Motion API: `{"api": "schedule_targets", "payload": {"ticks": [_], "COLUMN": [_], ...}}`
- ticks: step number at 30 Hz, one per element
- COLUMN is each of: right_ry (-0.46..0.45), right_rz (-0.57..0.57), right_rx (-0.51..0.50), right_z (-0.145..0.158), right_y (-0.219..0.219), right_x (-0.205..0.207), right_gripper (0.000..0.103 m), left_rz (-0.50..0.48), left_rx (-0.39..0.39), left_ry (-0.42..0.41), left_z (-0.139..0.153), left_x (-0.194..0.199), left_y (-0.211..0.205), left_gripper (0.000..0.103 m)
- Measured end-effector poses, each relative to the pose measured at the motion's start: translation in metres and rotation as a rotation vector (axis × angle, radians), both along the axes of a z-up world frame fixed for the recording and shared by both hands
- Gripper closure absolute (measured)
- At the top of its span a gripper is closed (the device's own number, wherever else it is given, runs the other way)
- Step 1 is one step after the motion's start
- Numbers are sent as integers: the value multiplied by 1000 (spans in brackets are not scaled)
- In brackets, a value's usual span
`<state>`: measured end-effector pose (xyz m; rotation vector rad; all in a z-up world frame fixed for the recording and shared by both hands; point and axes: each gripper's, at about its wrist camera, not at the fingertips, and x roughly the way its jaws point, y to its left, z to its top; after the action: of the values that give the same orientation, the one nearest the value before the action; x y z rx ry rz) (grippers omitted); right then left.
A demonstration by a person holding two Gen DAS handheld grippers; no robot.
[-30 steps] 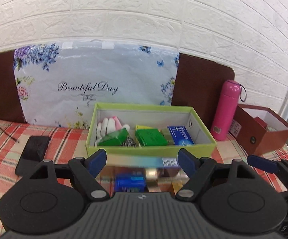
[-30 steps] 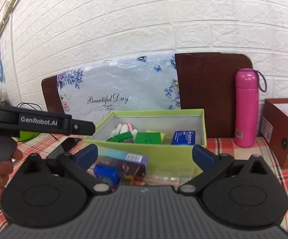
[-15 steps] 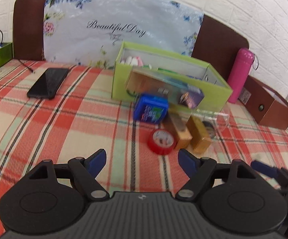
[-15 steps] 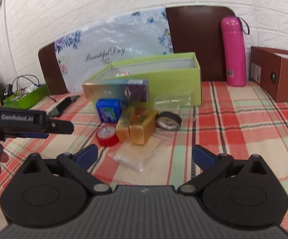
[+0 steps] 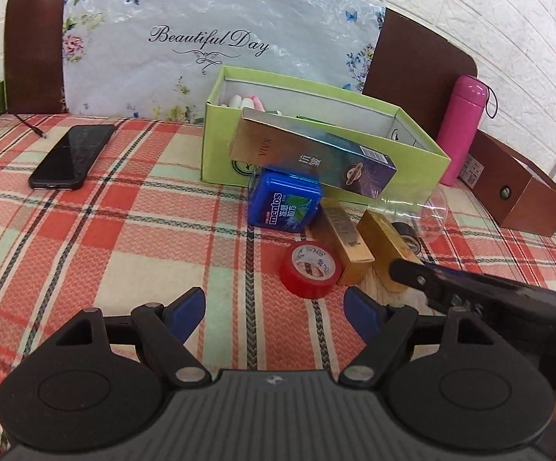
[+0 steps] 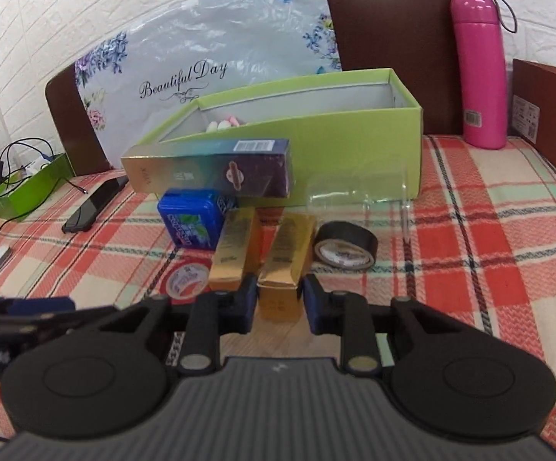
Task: Organize objects
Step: 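Grasp the red tape roll with the left tool while the right grasps the gold box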
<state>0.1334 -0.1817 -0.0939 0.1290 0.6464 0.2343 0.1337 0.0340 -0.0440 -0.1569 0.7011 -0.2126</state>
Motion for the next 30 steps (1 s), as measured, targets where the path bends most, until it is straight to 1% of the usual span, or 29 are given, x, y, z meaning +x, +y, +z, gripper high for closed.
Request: {"api": "schedule_targets", "payload": {"ticks": [2, 4, 5, 7, 9, 10, 11, 12, 16, 19, 21, 23, 24, 25, 26, 27, 28, 30], "right_ry": [-1, 0, -1, -2, -3, -4, -3, 2, 20, 50, 85, 110, 121, 126, 119, 104, 91, 55], "right_rz": [0, -7, -10, -12, -13, -12, -9, -7, 1, 10, 8, 8, 3, -18, -39, -60, -78, -83], "right_rx": [7, 17, 17, 15, 6, -1, -4, -4, 0, 36, 97, 174, 195, 198, 187, 161, 127, 38], "right_z": [0, 1, 1, 2, 3, 3, 4, 4, 4, 2, 0, -1, -1, -1, -1, 1, 3, 7], "right_y": [-7, -13, -15, -18, -20, -20, -22, -23, -27, -33, -40, -49, -52, -55, -57, -57, -56, -50], "right_x": [-7, -16, -20, -27, -34, -37, -40, -43, -55, -62, -68, -74, -75, -77, -79, -80, -81, -84], "right_gripper": [80, 80, 80, 80, 80, 80, 80, 80, 80, 80, 80, 80, 80, 79, 77, 73, 69, 67], "left_rz": [-10, -70, -88, -90, -93, -105, -129, -150, -163, -178, -199, -219, -224, -216, -208, -199, -190, -192], "left_rx": [-3, -11, 3, 40, 48, 59, 69, 76, 32, 28, 42, 42, 42, 51, 63, 72, 76, 66], "left_ry": [-3, 3, 10, 22, 14, -5, -10, -5, 14, 19, 23, 28, 32, 29, 23, 11, -1, -9], "left_z": [-3, -8, -11, -19, -24, -24, -24, -24, -21, -21, -22, -21, -21, -21, -20, -19, -18, -16], "left_x": [10, 24, 31, 45, 53, 53, 54, 53, 36, 11, -9, -27, -34, -40, -44, -48, -50, -52], "left_y": [-4, -11, -16, -27, -33, -35, -37, -37, -28, -22, -22, -21, -20, -20, -21, -22, -22, -22], "left_gripper": [21, 21, 21, 21, 21, 26, 44, 54, 53, 53, 53, 53, 53, 51, 45, 42, 40, 40]}}
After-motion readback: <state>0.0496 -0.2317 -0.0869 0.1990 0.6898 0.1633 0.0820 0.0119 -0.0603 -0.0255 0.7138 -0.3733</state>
